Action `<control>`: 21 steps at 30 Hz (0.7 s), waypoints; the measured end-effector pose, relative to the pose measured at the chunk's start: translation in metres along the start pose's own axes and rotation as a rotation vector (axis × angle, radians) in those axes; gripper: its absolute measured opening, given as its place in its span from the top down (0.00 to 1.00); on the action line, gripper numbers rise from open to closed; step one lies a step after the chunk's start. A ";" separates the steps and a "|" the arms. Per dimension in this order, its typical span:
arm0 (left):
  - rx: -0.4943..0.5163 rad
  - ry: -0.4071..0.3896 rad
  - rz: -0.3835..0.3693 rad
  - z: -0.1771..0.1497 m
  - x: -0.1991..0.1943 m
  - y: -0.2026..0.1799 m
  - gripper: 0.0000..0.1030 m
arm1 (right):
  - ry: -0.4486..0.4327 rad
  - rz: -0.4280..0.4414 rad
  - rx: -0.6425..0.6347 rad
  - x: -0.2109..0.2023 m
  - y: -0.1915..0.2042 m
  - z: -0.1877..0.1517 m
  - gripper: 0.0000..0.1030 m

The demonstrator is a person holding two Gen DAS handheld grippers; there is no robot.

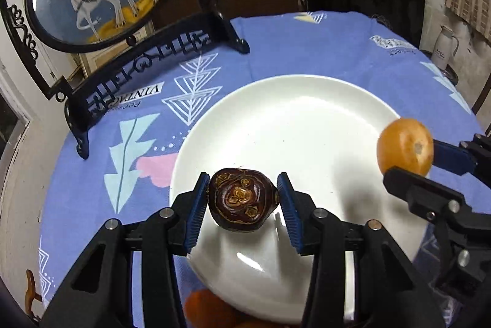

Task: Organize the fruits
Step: 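Carry a dark fruit with the left gripper while the right carries a yellow tomato to the plate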

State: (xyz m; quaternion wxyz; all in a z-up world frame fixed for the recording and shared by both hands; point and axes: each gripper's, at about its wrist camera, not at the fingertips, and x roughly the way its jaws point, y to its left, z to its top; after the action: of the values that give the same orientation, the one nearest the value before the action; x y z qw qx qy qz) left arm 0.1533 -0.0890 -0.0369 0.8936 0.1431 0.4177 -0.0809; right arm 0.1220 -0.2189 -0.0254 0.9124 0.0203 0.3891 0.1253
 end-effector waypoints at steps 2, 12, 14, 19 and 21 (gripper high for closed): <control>0.008 0.012 -0.001 0.000 0.007 -0.001 0.57 | 0.012 -0.001 -0.004 0.007 0.001 0.002 0.61; 0.021 -0.037 0.069 -0.009 -0.002 0.009 0.24 | -0.018 -0.018 0.002 -0.010 0.001 -0.002 0.32; 0.031 -0.054 0.067 -0.016 -0.010 0.008 0.23 | -0.019 -0.020 -0.005 -0.020 0.004 -0.010 0.27; 0.052 -0.120 0.065 -0.036 -0.038 0.004 0.19 | -0.043 -0.004 -0.031 -0.051 0.015 -0.035 0.23; 0.064 -0.155 0.058 -0.048 -0.054 0.003 0.17 | -0.053 -0.003 -0.050 -0.064 0.020 -0.045 0.19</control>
State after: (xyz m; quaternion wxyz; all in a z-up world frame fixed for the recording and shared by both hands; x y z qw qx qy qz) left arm 0.0851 -0.0698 -0.0239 0.9202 0.1769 0.3402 -0.0792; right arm 0.0428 -0.2177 -0.0094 0.9227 0.0000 0.3618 0.1329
